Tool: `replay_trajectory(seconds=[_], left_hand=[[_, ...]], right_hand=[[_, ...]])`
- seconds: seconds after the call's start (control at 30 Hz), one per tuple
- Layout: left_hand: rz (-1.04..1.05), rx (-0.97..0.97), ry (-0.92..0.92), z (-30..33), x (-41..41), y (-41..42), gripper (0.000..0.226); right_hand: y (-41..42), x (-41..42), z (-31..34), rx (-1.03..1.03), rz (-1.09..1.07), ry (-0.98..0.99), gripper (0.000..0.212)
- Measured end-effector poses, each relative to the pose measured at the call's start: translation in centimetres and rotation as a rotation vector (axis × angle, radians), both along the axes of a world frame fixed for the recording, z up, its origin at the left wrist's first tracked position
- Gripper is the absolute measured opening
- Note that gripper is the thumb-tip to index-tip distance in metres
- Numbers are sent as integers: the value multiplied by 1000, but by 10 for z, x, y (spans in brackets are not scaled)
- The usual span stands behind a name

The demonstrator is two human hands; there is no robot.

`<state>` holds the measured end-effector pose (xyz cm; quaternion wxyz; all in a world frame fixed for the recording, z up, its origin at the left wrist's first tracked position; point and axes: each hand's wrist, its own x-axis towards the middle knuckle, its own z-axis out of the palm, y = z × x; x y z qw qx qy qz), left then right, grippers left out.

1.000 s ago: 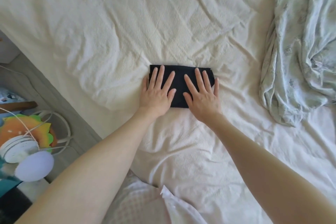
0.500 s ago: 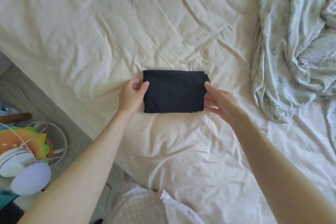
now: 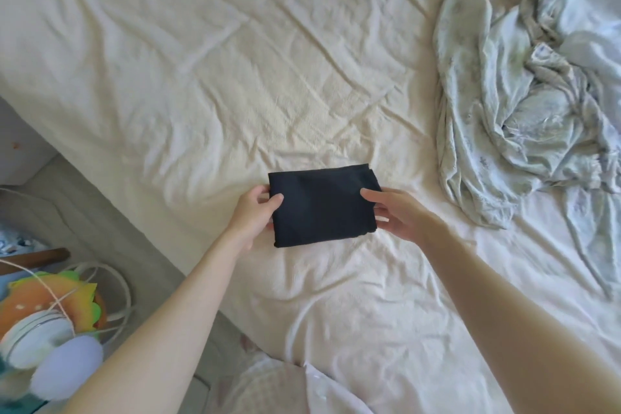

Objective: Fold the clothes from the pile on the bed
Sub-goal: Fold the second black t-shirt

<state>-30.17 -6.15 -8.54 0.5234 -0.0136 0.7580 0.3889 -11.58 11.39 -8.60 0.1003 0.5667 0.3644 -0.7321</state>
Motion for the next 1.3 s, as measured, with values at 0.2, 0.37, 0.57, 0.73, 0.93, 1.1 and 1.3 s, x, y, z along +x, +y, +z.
replay_trajectory(seconds=[0.2,0.37,0.57,0.73,0.93,1.1,1.3], left_hand=[[27,121,4,82,32,-51,17],[9,229,81,158,72,-82,15],[-33,387,173,244,145,-111,13],[-179,445,124,281,209,-121,13],[-378,458,36,285,267,-114,15],[-587,429,-24,279,313,-99,15],[-802,401,-78,276,387,-88,15]], right_hand=[[-47,45,74,39,2,71,25],[-80,92,155,112,-57,151,23],[-132,180,252,230,-129,291,19],[-172,261,299,329,-242,280,22],[-219,335,308,408,-475,206,21],[-262,386,300,417,-673,156,20],[-301,457,297,433,-867,96,18]])
